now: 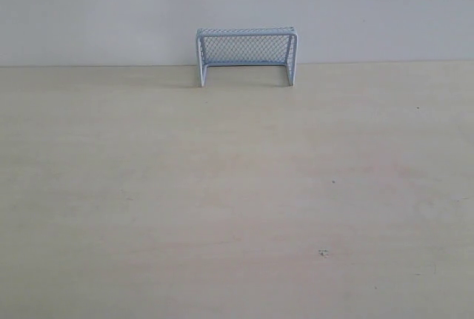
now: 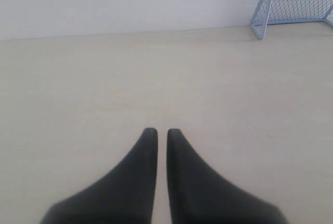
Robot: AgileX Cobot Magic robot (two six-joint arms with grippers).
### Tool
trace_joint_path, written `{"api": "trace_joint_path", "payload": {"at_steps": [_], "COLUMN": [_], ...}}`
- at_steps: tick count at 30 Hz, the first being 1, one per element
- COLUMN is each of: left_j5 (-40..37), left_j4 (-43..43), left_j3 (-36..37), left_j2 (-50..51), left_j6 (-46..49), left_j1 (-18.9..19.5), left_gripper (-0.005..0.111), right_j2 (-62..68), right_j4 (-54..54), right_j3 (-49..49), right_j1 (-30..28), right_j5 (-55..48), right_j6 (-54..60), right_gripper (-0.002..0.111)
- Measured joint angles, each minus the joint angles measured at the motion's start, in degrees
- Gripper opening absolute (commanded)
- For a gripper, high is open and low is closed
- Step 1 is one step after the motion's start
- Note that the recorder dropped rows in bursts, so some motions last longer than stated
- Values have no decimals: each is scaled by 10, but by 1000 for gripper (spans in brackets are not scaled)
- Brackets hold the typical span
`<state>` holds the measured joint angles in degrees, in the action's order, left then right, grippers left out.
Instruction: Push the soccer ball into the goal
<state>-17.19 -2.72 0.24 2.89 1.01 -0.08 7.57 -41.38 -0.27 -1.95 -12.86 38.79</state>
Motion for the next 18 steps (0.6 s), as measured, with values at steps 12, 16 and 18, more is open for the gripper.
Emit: {"api": "trace_joint_path", "payload": {"at_steps": [12, 16, 18], "left_j5": [0, 0, 0], "left_j4": [0, 0, 0], "left_j3": [0, 0, 0], "left_j2": [0, 0, 0], "left_j6": [0, 0, 0], "left_j1": [0, 0, 0], "left_gripper": [6, 6, 6], "right_j2": [-72, -72, -72], "right_j4": [63, 65, 65], "right_j3": [3, 3, 3], "right_j1": [0, 0, 0], "right_j5": [-96, -98, -98], "right_j6": [-24, -28, -30], "right_gripper": [0, 0, 0]}}
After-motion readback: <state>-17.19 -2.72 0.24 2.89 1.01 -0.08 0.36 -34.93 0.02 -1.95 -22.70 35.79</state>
